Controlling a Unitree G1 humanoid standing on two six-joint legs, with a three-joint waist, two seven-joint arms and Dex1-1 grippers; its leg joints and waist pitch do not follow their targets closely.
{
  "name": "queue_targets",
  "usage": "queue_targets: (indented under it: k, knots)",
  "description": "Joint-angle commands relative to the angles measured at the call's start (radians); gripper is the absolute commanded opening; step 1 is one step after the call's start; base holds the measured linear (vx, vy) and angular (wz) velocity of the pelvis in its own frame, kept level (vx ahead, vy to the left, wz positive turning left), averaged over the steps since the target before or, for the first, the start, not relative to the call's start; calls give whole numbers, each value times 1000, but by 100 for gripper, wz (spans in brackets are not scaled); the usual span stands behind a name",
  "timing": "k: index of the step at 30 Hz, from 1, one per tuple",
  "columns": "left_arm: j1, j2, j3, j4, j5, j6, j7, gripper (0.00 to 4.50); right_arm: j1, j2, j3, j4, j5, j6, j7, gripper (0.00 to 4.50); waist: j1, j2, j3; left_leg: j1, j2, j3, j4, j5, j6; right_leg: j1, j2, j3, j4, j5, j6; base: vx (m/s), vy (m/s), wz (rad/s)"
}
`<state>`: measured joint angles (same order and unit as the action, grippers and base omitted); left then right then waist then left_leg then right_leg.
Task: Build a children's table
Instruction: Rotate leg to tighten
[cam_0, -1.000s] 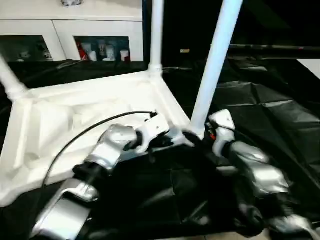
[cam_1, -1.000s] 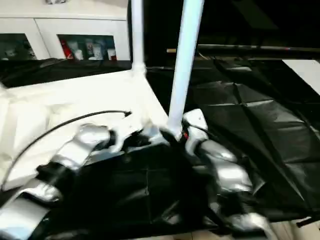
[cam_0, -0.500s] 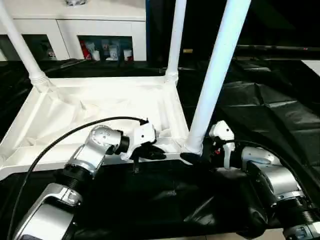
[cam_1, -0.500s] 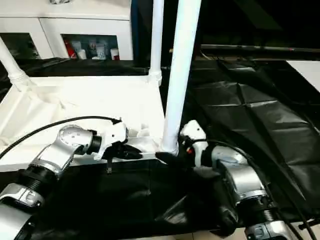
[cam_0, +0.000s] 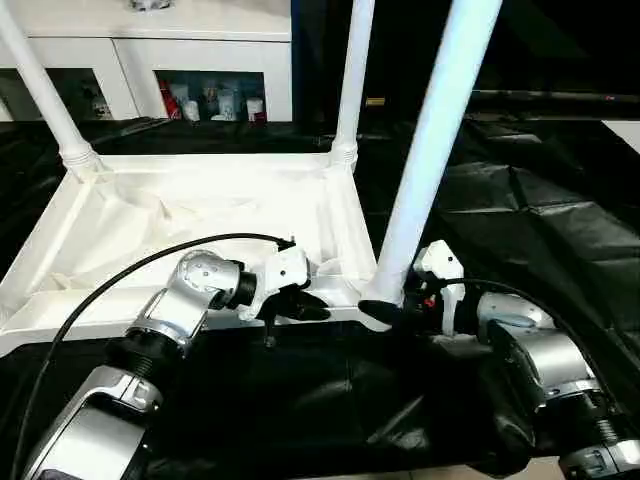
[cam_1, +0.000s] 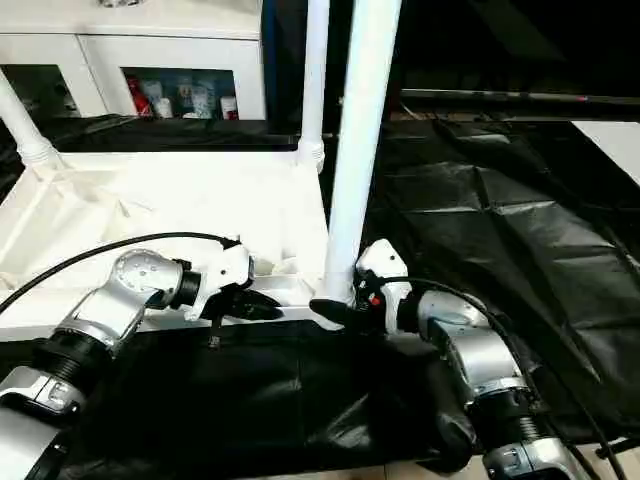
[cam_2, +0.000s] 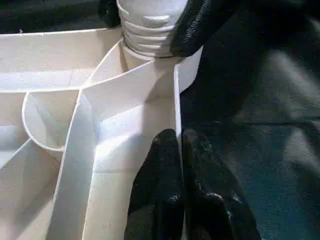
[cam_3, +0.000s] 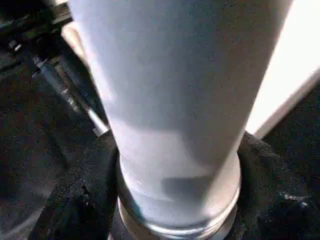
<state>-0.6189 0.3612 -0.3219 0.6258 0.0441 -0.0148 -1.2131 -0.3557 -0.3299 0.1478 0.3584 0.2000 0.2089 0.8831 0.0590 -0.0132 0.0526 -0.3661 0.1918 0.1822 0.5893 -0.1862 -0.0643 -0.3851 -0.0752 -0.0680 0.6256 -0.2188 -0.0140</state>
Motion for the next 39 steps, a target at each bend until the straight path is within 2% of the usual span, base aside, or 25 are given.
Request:
queue_targets:
  k: [1,2,4,6,7,8,12,17,18,19,21,24,27,29,31,33,37,39]
  knots:
    - [0,-9,-2,-2,17,23,30,0,-6,14,-31,43,-27,2,-95,276,2,-6,-58,10,45,-13,-69,-163,38,43,-77,54,-80,-137,-236,0,0,0]
    - [-4,-21,4,1,22,46,64,0,-9,33,-47,61,-32,10,-151,276,2,0,-57,11,45,-14,-69,-167,34,42,-77,54,-80,-143,-235,0,0,0]
    - [-13,-68,21,1,38,130,181,0,-23,115,-117,113,-40,40,-374,275,-4,0,-56,12,44,-15,-73,-193,12,41,-76,54,-85,-182,-228,0,0,0]
    - [-16,-97,32,-1,42,179,242,0,-30,151,-145,135,-43,55,-470,275,-11,1,-55,14,44,-17,-76,-210,-8,38,-75,54,-87,-219,-219,0,0,0]
    - [-21,-155,59,-4,34,265,342,0,-42,193,-159,169,-62,52,-583,275,-12,7,-55,17,43,-16,-74,-213,-17,35,-76,56,-88,-219,-217,0,0,0]
    - [-23,-172,65,-5,31,289,369,0,-47,207,-164,180,-66,48,-616,275,-15,4,-54,16,44,-15,-74,-214,-19,35,-75,57,-89,-215,-219,0,0,0]
    - [-32,-246,80,11,33,327,489,0,-75,267,-175,222,-78,41,-729,274,-13,-3,-57,9,38,-13,-71,-179,3,41,-74,57,-90,-171,-208,0,0,0]
    - [-43,-278,70,22,63,324,543,0,-100,306,-154,231,-81,20,-719,274,-6,0,-60,8,37,-14,-70,-163,28,42,-71,55,-90,-148,-190,0,0,0]
    - [-45,-276,62,14,67,333,538,0,-104,310,-148,227,-77,8,-700,274,-5,2,-59,9,38,-15,-72,-174,26,42,-72,55,-92,-159,-188,0,0,0]
    - [-45,-274,58,10,68,335,532,0,-105,310,-144,224,-76,1,-689,309,-6,2,-59,9,38,-14,-72,-178,26,42,-73,55,-92,-161,-188,0,0,0]
    - [-44,-254,39,-7,79,340,514,0,-108,295,-123,211,-81,-21,-642,344,-6,3,-59,10,40,-16,-73,-191,23,41,-72,55,-92,-168,-186,0,0,0]
    - [-43,-222,22,-11,89,326,485,0,-111,267,-113,192,-70,-26,-573,366,-4,-1,-61,6,39,-15,-70,-165,35,46,-72,54,-87,-126,-194,0,0,0]
    - [-27,-174,5,-25,89,304,399,0,-99,202,-93,128,-54,1,-451,366,-9,-2,-60,0,37,-15,-69,-156,48,49,-72,54,-87,-121,-195,0,0,0]
    - [-7,-136,-10,-47,74,268,301,0,-85,146,-76,88,-44,8,-356,366,-12,-4,-63,-1,37,-16,-67,-135,58,53,-72,54,-84,-92,-201,0,0,0]
    - [19,-85,-34,-73,52,225,189,0,-63,72,-50,53,-41,-8,-233,366,-14,-1,-63,0,39,-14,-64,-116,77,50,-71,54,-79,-38,-223,0,0,0]
    - [33,-60,-43,-90,31,213,129,0,-49,32,-41,32,-29,-14,-154,366,-13,-2,-63,2,41,-12,-63,-120,86,50,-71,54,-76,-28,-237,0,0,0]
    - [56,3,-56,-128,-15,174,-10,0,-23,-36,-26,-19,5,1,-14,366,-6,-1,-62,7,47,-13,-66,-131,88,47,-71,53,-74,-34,-253,0,0,0]
    - [49,9,-47,-113,-2,159,3,0,-16,-57,-13,-32,11,2,33,366,-4,-1,-61,8,47,-12,-67,-134,83,45,-71,53,-75,-38,-257,0,0,0]
